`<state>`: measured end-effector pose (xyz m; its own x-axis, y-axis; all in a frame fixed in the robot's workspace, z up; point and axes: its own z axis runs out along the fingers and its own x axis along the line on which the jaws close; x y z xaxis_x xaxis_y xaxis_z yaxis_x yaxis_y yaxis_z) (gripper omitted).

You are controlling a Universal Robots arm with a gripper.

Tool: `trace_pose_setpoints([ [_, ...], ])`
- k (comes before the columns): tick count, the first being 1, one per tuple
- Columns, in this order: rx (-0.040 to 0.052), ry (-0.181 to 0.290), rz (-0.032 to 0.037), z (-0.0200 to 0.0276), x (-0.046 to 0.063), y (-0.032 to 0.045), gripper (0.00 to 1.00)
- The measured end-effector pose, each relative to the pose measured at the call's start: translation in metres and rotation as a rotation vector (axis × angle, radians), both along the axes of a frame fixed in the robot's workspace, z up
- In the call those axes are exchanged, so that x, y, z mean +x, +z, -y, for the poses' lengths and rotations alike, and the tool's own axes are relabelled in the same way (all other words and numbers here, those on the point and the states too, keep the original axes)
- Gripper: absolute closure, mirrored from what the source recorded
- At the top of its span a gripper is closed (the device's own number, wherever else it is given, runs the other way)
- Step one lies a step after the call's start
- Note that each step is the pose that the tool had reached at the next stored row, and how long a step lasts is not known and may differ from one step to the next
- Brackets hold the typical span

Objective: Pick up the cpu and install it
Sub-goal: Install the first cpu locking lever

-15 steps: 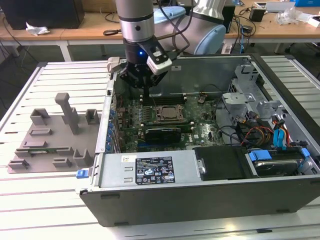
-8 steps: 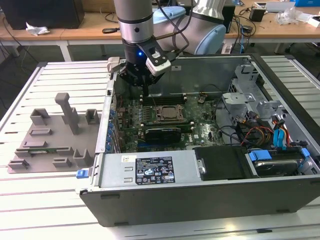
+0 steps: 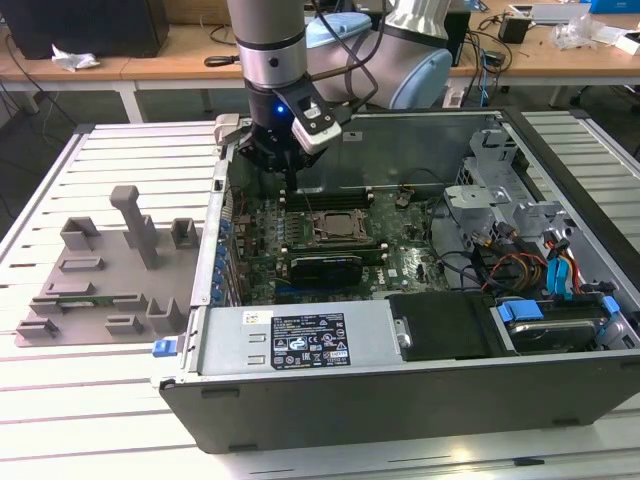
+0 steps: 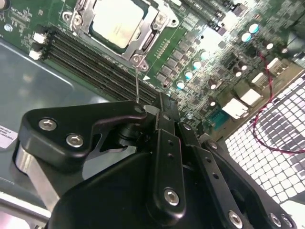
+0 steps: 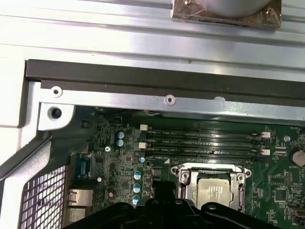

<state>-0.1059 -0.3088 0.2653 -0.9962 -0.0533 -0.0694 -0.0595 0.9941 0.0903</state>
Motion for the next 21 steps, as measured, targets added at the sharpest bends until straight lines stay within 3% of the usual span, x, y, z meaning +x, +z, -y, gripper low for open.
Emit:
trace_pose_setpoints([
  [2,0.0069,0.0,-0.0001,0.0,0.0,-0.003,0.89],
  [3,0.0171,0.0,-0.0002,0.0001,0.0,-0.0047,0.89],
  [5,0.0513,0.0,-0.0001,0.0001,0.0,-0.006,0.89],
  [6,0.0647,0.0,0.0,0.0,0.0,-0.0064,0.89],
  [7,0.0718,0.0,0.0,0.0,0.0,-0.0066,0.89],
  [14,0.0719,0.0,-0.0002,0.0001,0.004,-0.0071,0.89],
  [20,0.072,0.0,-0.0013,0.0001,0.022,-0.0079,0.89],
  [21,0.0719,-0.001,-0.002,0.0001,0.031,-0.0081,0.89],
])
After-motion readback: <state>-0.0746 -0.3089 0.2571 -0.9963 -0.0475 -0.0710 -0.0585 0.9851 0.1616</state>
